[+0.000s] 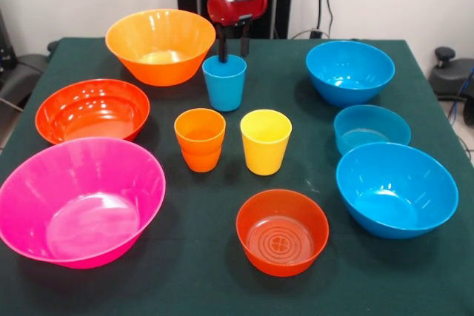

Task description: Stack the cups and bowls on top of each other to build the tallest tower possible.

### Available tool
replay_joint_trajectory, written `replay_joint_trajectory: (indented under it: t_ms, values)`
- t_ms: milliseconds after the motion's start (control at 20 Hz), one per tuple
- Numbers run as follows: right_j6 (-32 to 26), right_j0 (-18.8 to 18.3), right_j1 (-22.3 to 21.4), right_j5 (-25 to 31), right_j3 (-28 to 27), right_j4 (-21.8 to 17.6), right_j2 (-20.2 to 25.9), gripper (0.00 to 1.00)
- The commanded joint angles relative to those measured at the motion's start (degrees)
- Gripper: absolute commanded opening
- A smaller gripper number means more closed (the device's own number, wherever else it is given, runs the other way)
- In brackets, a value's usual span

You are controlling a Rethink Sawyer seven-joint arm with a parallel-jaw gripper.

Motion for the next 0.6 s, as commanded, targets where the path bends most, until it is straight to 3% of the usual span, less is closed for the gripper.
replay_joint_trajectory:
  t_ms: [50,600]
  values:
    - [7.12,0.84,4.41,-3.67,-5.63,1.14,2.30,1.00]
    - [7.38,0.65,6.58,-5.20,-6.08,1.52,2.17,1.00]
